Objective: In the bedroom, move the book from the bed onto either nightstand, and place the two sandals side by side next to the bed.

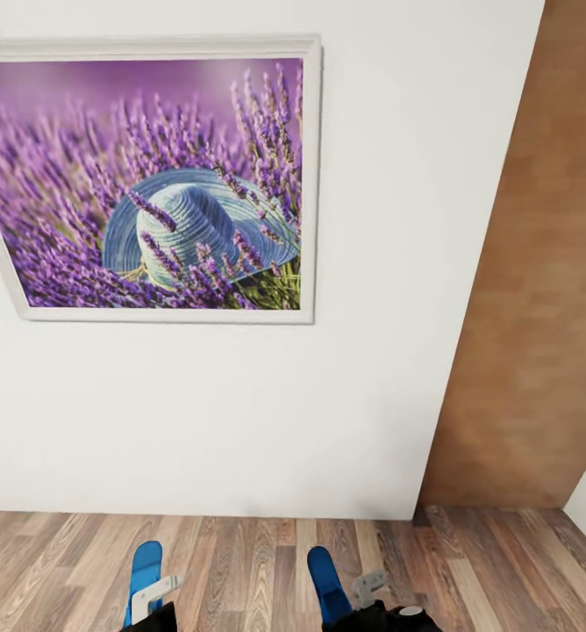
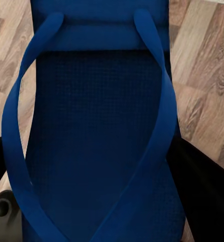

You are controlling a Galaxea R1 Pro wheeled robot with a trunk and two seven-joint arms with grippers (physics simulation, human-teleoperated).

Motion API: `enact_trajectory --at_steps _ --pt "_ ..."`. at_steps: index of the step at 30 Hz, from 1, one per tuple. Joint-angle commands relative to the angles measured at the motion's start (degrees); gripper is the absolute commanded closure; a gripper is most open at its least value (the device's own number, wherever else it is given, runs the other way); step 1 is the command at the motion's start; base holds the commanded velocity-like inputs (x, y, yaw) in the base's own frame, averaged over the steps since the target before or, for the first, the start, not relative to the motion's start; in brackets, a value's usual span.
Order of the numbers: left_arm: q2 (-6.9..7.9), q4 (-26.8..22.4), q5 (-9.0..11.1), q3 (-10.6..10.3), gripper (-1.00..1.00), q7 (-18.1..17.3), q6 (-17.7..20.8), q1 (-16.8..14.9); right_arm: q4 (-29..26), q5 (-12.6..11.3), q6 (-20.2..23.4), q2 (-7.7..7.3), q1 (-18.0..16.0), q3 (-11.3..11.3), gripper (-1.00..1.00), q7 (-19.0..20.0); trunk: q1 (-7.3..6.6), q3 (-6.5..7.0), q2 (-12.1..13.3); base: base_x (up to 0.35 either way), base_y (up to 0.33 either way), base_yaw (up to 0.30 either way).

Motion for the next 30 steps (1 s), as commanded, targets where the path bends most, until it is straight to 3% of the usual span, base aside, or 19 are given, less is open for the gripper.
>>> enact_trajectory --at_steps 1,30 --pt "-0.02 0.04 -0.04 0.20 1.00 0.02 -0.17 -0.03 -0.15 0.24 0.33 0.03 0.02 0.07 1.00 0.13 0.02 -0.02 -0.04 0.000 0.000 0.295" --pt "-0.02 0.04 -0.06 0.20 1.00 0.10 -0.17 -0.01 -0.05 0.33 0.26 0.39 0.02 0.24 1.00 0.12 0.02 -0.02 -0.04 0.000 0.000 0.295"
